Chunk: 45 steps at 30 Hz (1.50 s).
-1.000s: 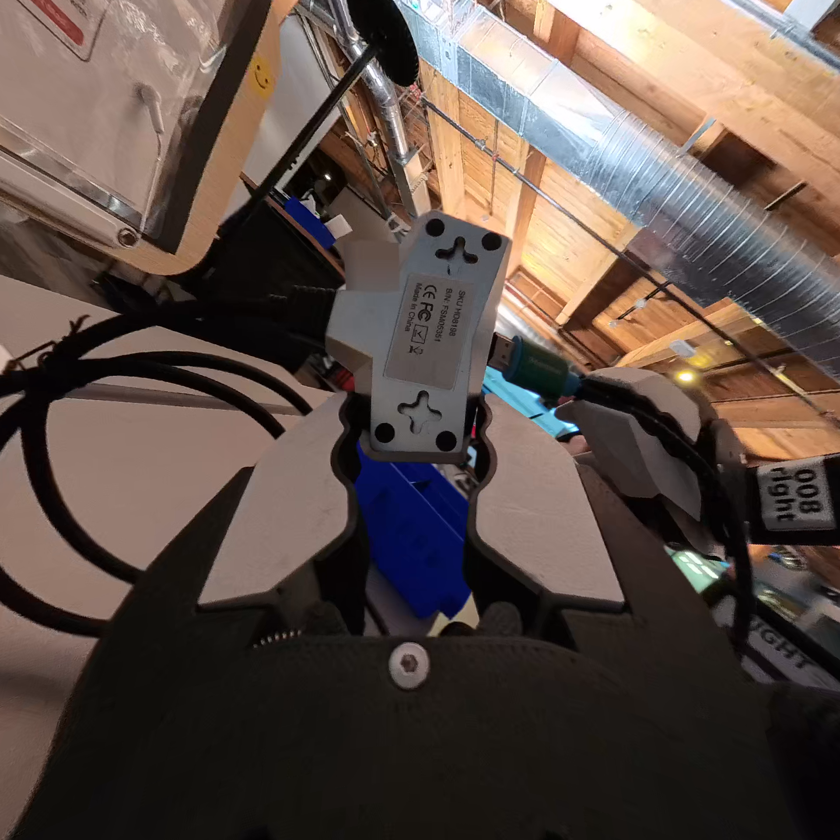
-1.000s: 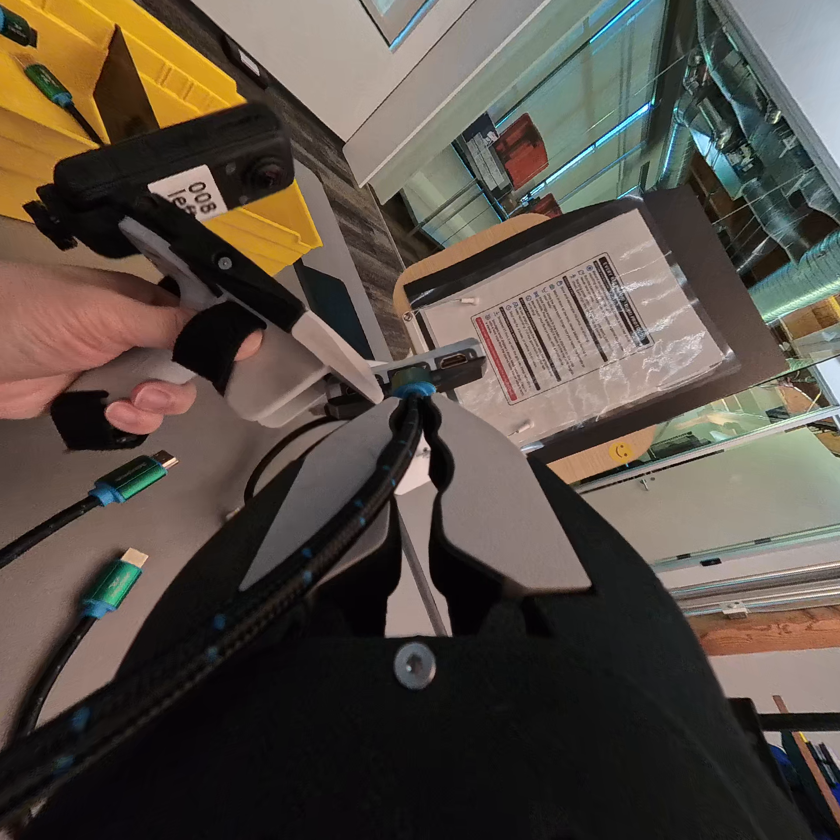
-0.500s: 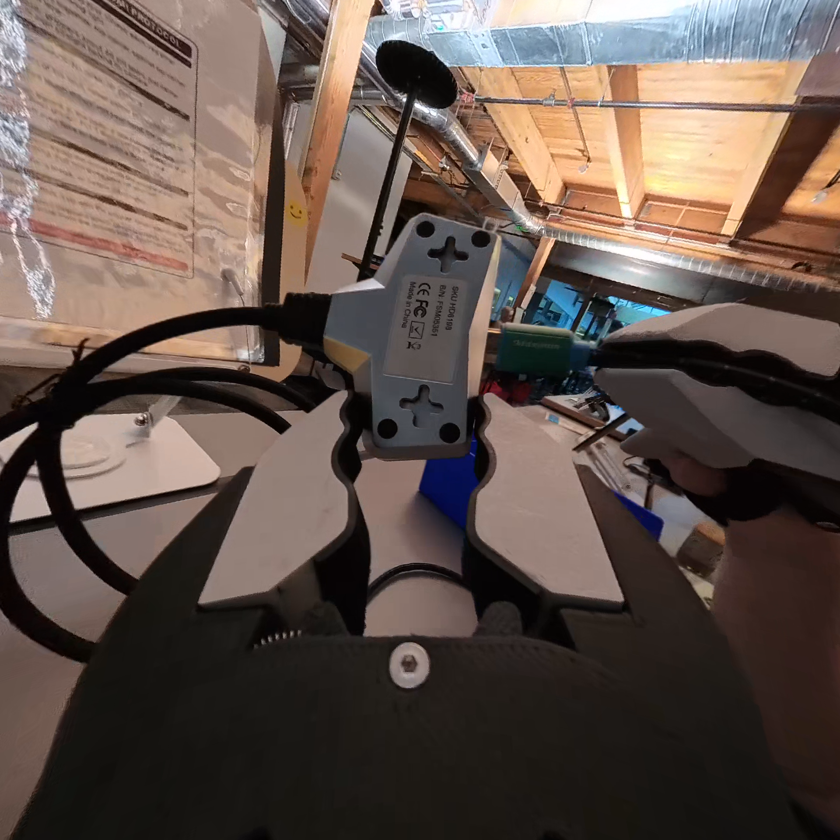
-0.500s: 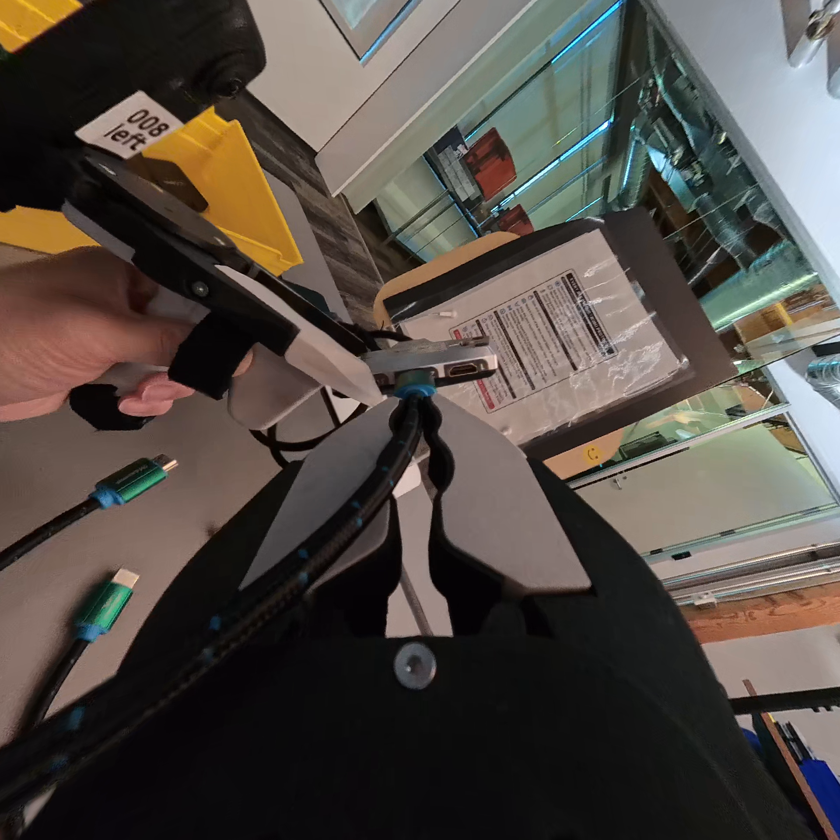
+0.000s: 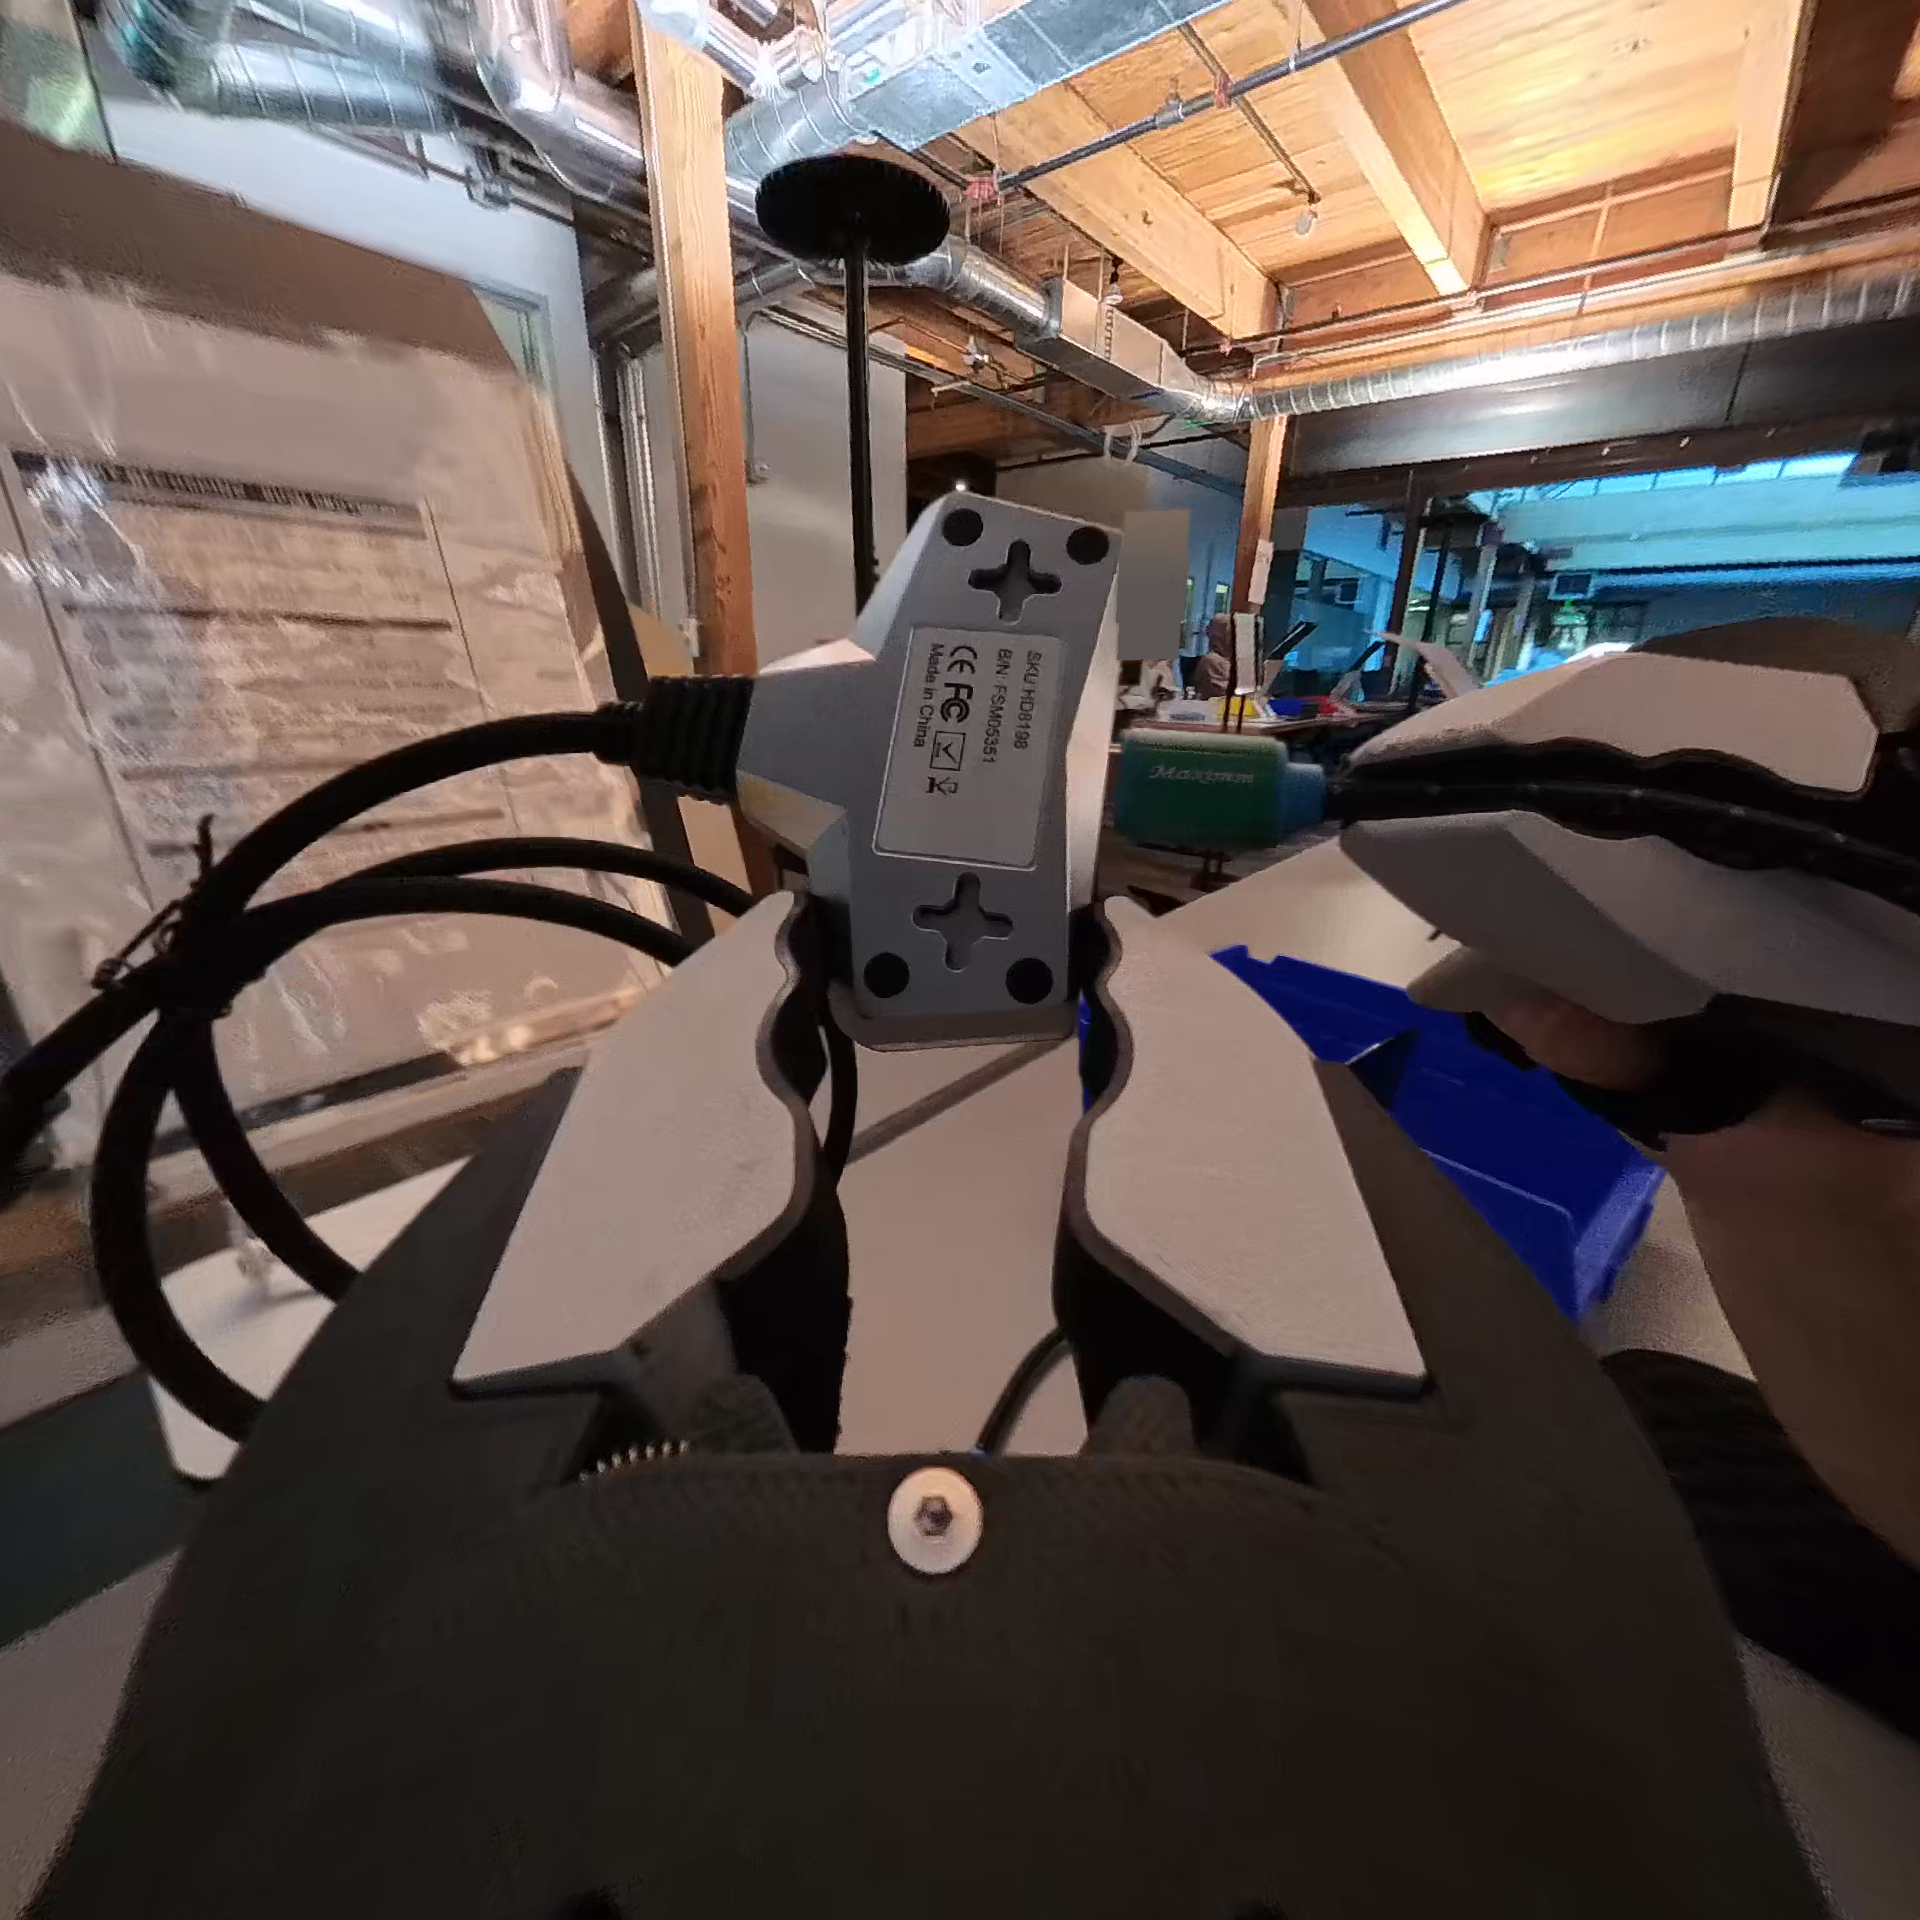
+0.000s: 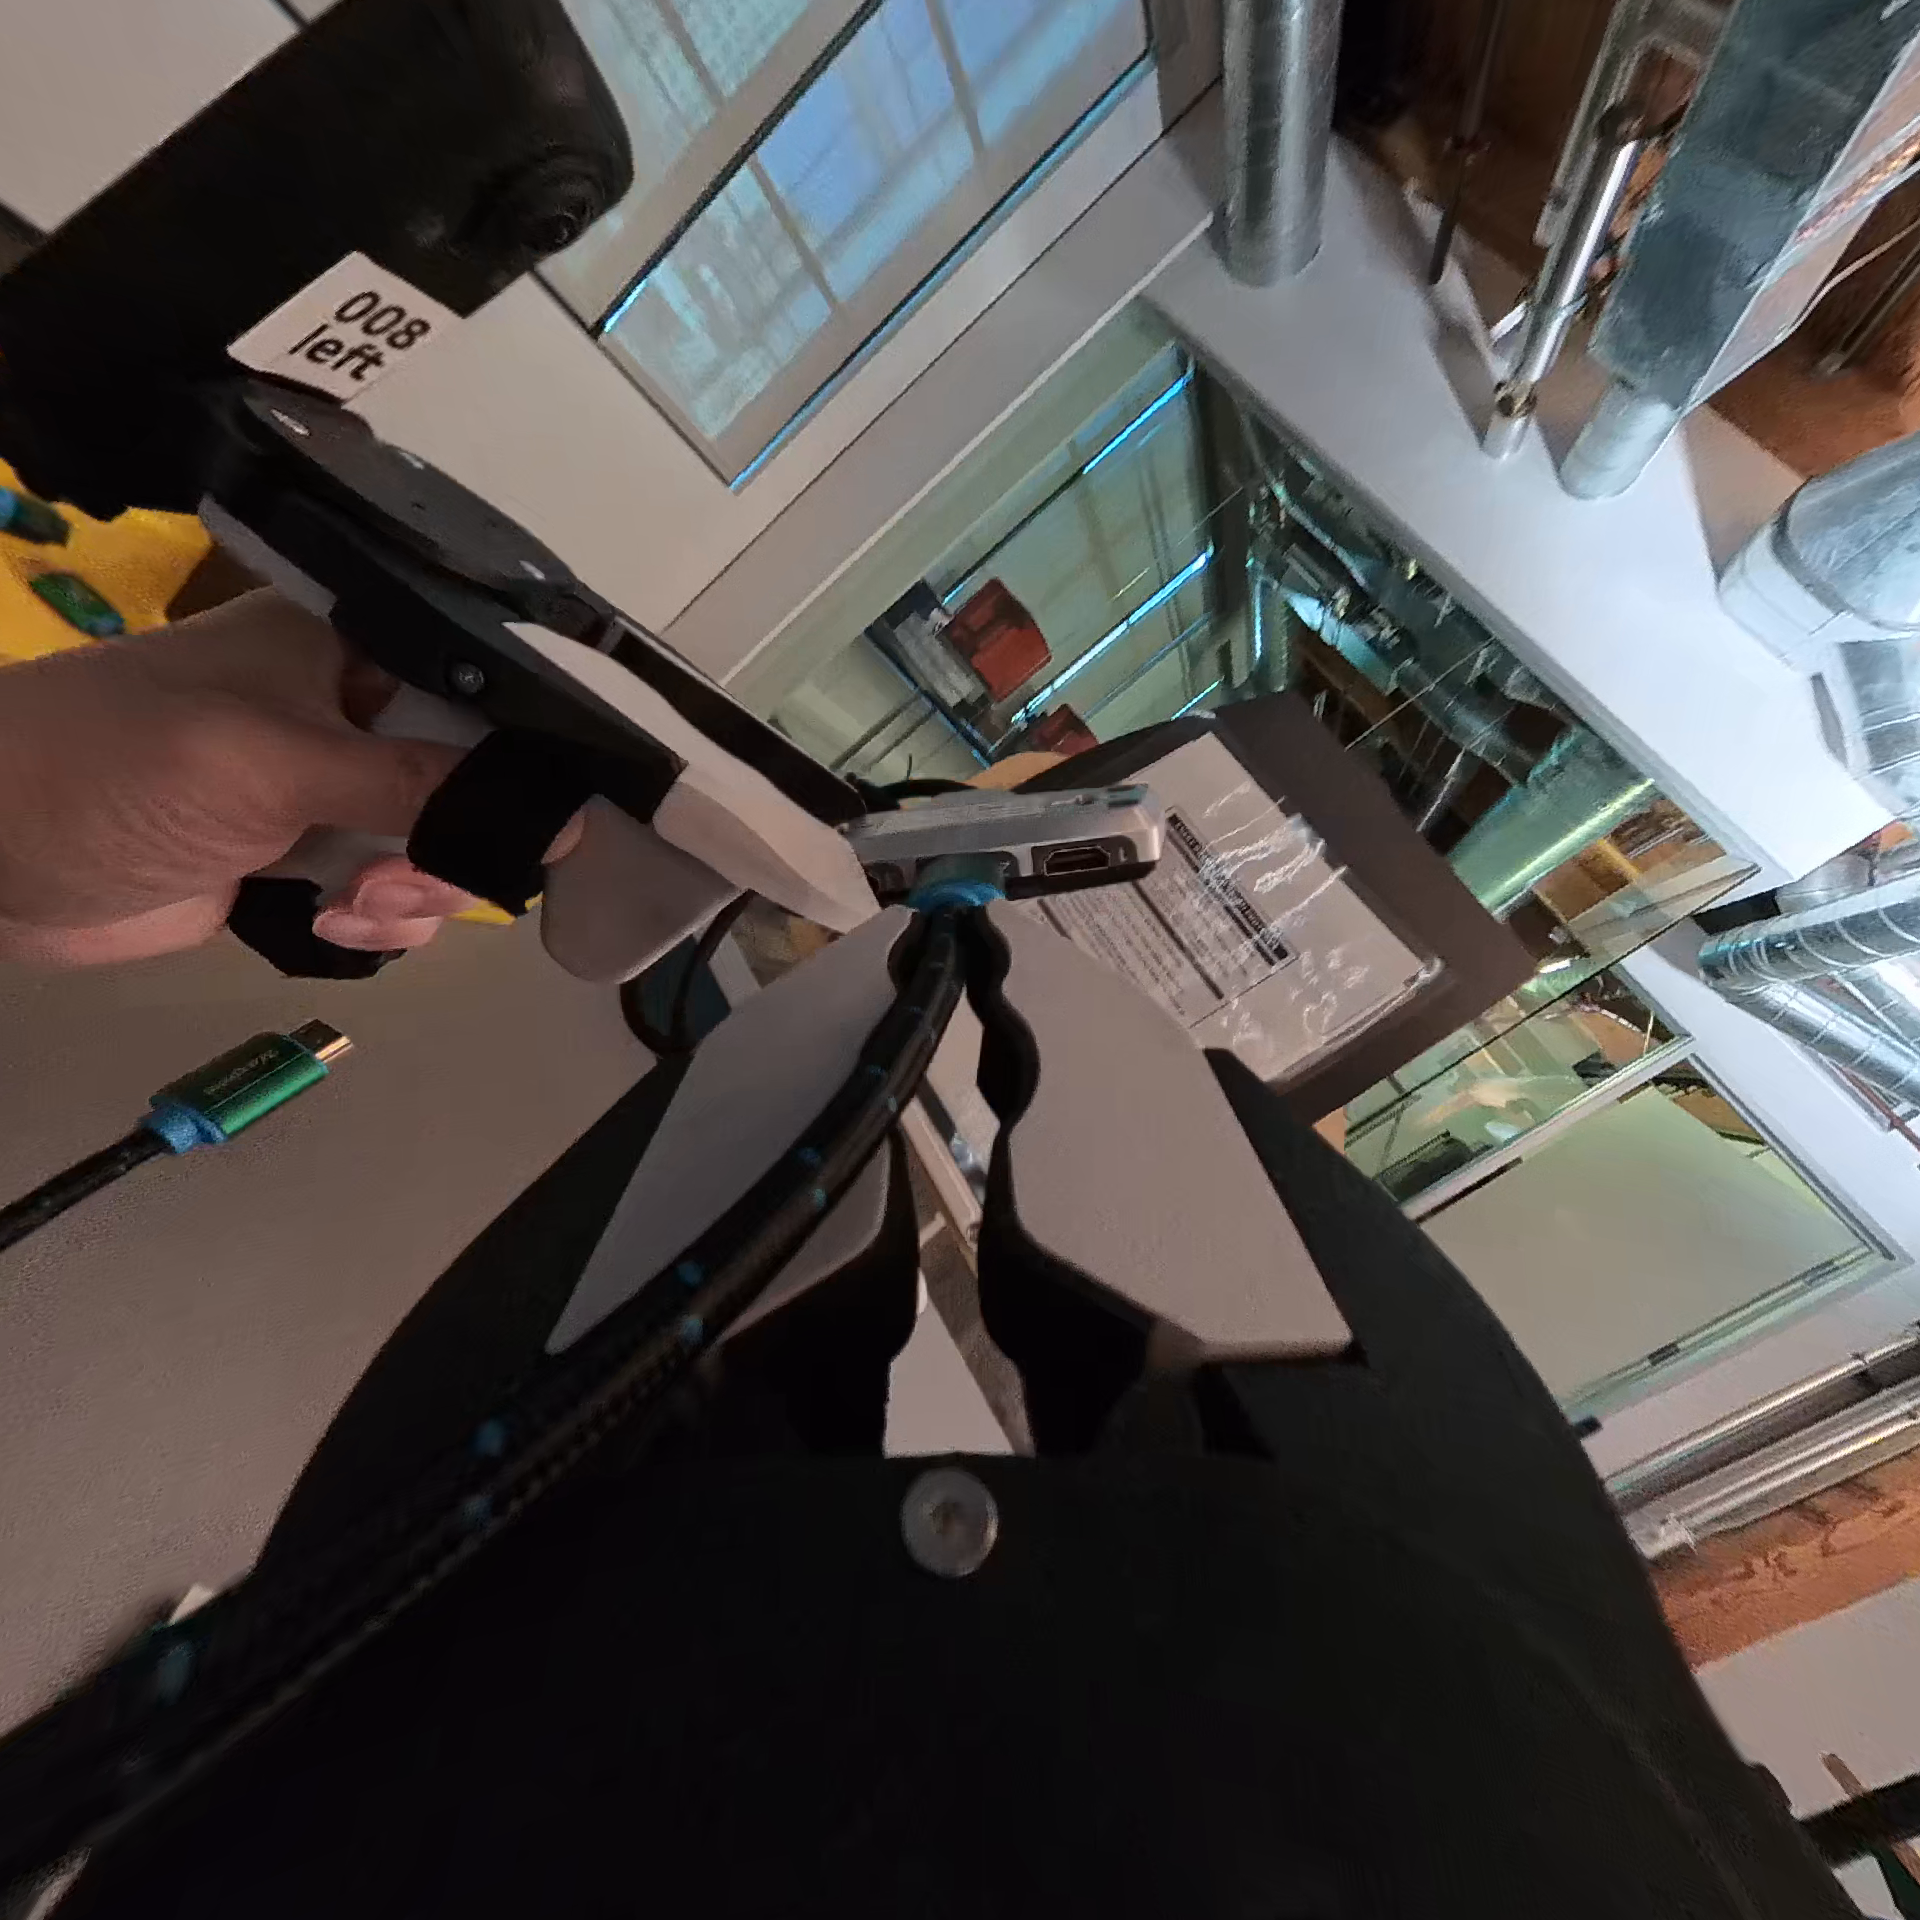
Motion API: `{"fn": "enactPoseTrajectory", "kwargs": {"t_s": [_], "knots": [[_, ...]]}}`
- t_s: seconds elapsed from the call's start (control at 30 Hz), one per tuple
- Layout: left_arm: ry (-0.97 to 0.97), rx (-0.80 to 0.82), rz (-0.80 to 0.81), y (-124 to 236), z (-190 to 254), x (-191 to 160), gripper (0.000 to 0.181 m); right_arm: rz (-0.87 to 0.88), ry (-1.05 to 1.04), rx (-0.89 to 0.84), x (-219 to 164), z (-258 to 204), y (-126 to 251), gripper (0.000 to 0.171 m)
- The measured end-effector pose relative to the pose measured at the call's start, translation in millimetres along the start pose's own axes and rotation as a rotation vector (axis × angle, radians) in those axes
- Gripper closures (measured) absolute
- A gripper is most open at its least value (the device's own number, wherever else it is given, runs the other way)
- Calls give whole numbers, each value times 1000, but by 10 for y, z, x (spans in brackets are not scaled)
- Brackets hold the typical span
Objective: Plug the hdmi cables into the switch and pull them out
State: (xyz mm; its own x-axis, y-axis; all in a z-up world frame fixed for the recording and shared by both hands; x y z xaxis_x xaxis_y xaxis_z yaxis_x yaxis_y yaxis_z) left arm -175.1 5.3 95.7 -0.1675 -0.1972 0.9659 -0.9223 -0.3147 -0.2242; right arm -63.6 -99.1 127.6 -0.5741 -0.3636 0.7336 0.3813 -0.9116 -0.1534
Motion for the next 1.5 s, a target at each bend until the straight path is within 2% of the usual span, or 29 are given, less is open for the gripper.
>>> {"fn": "enactPoseTrajectory", "kwargs": {"t_s": [0.4, 0.57, 0.67, 0.73, 0.83, 0.9, 0.97, 1.03, 1.07, 1.23, 1.33, 1.43, 1.47, 1.5], "knots": [[-106, 50, 0, 34, 69, 169, 134, 122, -73, -10, 7, 46, 44, 164], [-94, 33, -8, 42, 34, 156, 134, 159, -133, 24, -48, 57, 19, 164], [-58, -7, -47, 8, -16, 160, 134, 187, -77, -1, -84, 44, -10, 164], [-55, -29, -166, -17, -116, 133, 134, 122, -55, 56, -198, 53, -78, 162], [-32, -51, -301, 24, -296, 32, 134, 29, -140, 282, -463, 94, -146, 158], [-28, -92, -425, 56, -378, -62, 134, -109, -273, 384, -760, 158, -227, 158], [-67, -113, -567, 85, -421, -165, 134, -247, -496, 499, -1125, 152, -322, 157], [-120, -101, -655, 91, -450, -277, 134, -369, -698, 629, -1463, 20, -405, 157], [-134, -98, -695, 83, -458, -341, 134, -452, -722, 653, -1614, -60, -446, 158], [-175, -114, -914, 27, -468, -737, 134, -746, -501, 644, -2168, -474, -520, 147], [-179, -146, -1014, 2, -436, -989, 134, -912, -469, 666, -2406, -618, -487, 140], [-198, -192, -1073, -36, -362, -1148, 134, -940, -439, 650, -2471, -650, -487, 134], [-193, -205, -1080, -49, -343, -1188, 134, -919, -453, 656, -2470, -658, -496, 138], [-186, -216, -1090, -61, -326, -1228, 134, -913, -468, 684, -2478, -673, -486, 148]]}}
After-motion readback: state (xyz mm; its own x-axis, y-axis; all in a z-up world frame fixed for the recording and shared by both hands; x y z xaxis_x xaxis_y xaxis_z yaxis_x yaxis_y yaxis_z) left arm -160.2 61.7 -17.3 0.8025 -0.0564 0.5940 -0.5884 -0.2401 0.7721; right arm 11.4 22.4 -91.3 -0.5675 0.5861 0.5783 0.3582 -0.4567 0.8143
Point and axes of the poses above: each gripper's, where its closed fingertips meet, y back along the fingers, x out of its top, z = x × y across the jaws, the point moved 8 cm from there along y, back along the fingers, and after that the axes turned 9 degrees about -y, right-handed, at the moved point
